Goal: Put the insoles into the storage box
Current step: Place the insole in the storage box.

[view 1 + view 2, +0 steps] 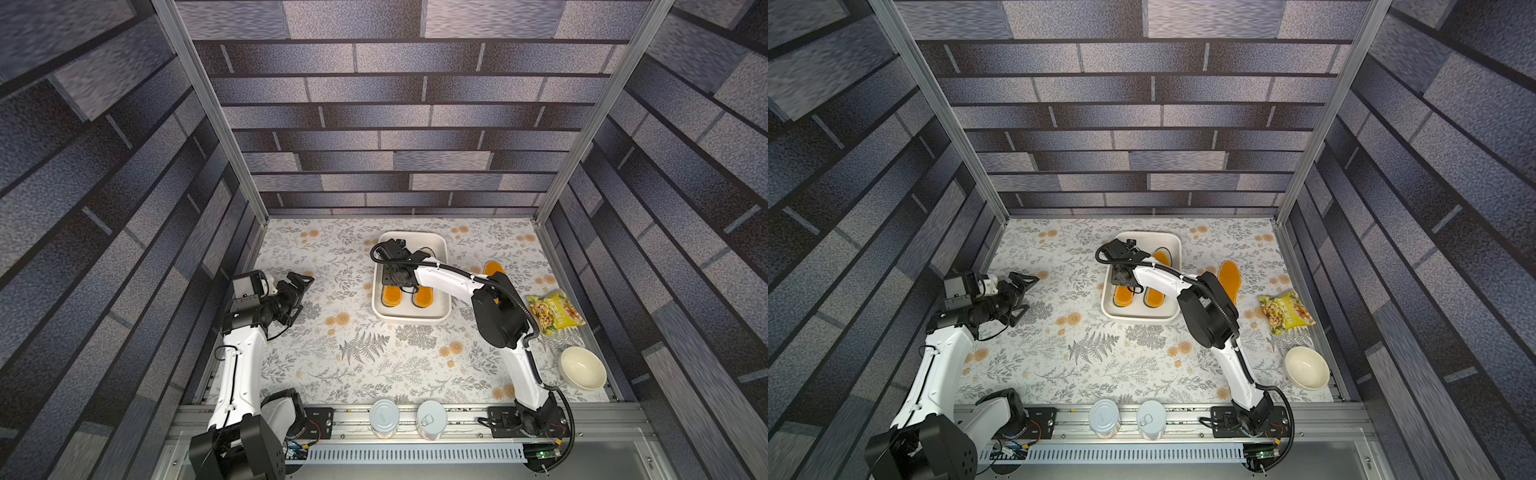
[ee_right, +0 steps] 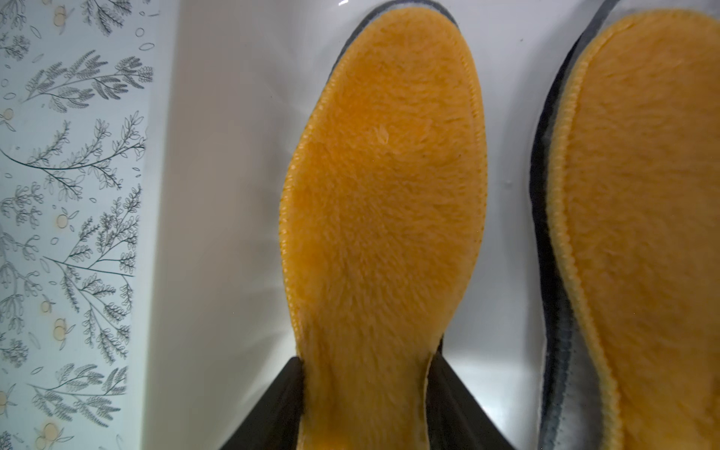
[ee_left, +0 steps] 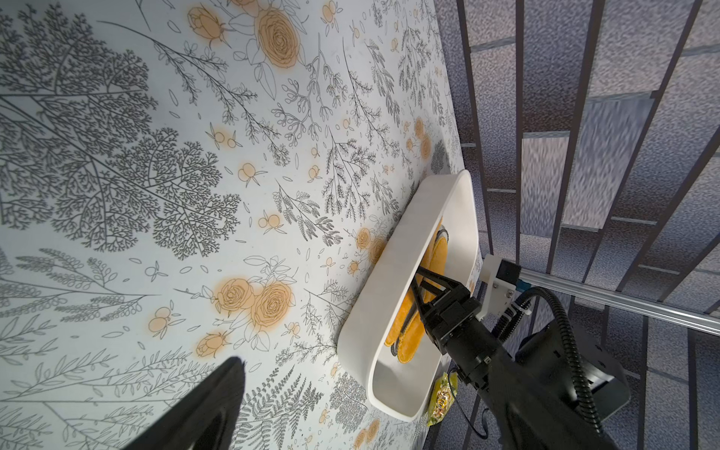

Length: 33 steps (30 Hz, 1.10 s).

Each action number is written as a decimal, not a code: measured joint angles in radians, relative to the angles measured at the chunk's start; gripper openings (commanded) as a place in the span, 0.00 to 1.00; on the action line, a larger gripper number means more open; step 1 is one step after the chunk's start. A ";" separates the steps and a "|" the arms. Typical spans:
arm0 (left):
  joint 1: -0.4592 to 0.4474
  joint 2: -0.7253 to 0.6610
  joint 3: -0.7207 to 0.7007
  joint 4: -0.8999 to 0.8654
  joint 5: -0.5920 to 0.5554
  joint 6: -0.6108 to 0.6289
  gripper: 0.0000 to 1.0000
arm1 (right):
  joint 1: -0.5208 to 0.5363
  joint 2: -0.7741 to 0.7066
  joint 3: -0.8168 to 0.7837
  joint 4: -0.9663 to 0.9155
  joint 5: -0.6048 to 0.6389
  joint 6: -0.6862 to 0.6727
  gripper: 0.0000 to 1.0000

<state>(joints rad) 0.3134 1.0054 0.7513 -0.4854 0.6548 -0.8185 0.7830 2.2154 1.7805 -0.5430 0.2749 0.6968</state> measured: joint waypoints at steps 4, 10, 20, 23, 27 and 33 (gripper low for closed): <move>0.000 0.000 0.000 0.000 0.000 0.000 1.00 | 0.000 -0.011 -0.010 0.006 0.000 -0.004 0.66; -0.001 0.000 0.000 0.000 0.000 0.000 1.00 | 0.000 -0.027 -0.013 0.010 0.000 -0.007 0.69; -0.006 0.000 0.000 0.000 -0.002 0.000 1.00 | -0.006 -0.187 -0.093 0.019 -0.001 -0.057 0.85; -0.011 0.000 0.000 0.000 -0.005 0.000 1.00 | -0.018 -0.287 -0.144 0.026 -0.001 -0.079 0.87; -0.039 0.006 0.001 0.000 -0.006 0.004 1.00 | -0.049 -0.422 -0.221 0.030 -0.001 -0.097 0.87; -0.103 0.024 0.006 0.023 -0.009 0.007 1.00 | -0.140 -0.615 -0.392 0.007 0.006 -0.100 0.86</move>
<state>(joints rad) 0.2100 1.0290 0.7570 -0.4625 0.6460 -0.8112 0.6426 1.6005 1.3888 -0.5358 0.2813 0.5972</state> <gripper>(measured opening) 0.997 0.861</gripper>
